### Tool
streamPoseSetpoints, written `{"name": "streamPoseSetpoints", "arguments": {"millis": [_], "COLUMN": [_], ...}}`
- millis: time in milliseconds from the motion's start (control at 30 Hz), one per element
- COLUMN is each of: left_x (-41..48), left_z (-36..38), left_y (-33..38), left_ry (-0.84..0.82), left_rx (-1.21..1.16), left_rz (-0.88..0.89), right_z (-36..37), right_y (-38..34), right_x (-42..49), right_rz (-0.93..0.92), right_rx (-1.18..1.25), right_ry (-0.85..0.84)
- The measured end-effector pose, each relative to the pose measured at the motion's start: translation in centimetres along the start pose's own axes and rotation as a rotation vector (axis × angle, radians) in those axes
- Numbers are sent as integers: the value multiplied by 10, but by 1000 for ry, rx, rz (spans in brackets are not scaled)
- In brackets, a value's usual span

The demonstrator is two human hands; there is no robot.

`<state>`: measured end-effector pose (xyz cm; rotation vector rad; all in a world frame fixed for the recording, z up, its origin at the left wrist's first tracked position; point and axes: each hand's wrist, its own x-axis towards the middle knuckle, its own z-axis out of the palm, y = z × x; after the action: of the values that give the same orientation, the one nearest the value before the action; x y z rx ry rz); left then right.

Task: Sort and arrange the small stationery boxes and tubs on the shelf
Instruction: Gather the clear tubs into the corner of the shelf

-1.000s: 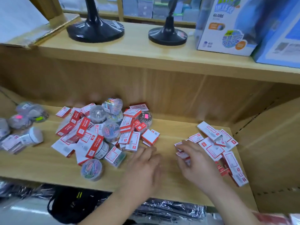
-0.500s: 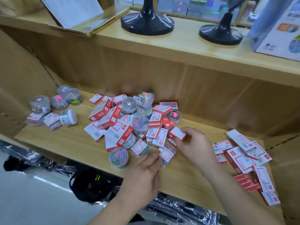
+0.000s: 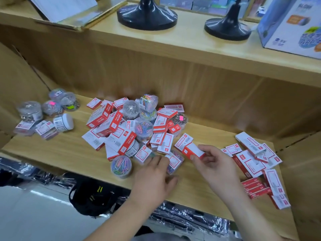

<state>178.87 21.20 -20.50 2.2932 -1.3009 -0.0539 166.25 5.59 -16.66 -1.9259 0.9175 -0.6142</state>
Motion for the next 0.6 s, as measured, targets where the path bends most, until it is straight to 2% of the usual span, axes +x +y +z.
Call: {"name": "streamPoseSetpoints", "arguments": {"millis": [333, 600], "left_x": [-15, -22], "left_z": [-3, -4], "left_y": [0, 0], "left_ry": [39, 23], "left_rx": [-92, -9], "left_rz": [-1, -18], "right_z": [-4, 15], "right_y": [9, 25], "right_x": [0, -12], "right_rz": [-17, -34], "right_rx": [-139, -434], "right_ry": [38, -95]}}
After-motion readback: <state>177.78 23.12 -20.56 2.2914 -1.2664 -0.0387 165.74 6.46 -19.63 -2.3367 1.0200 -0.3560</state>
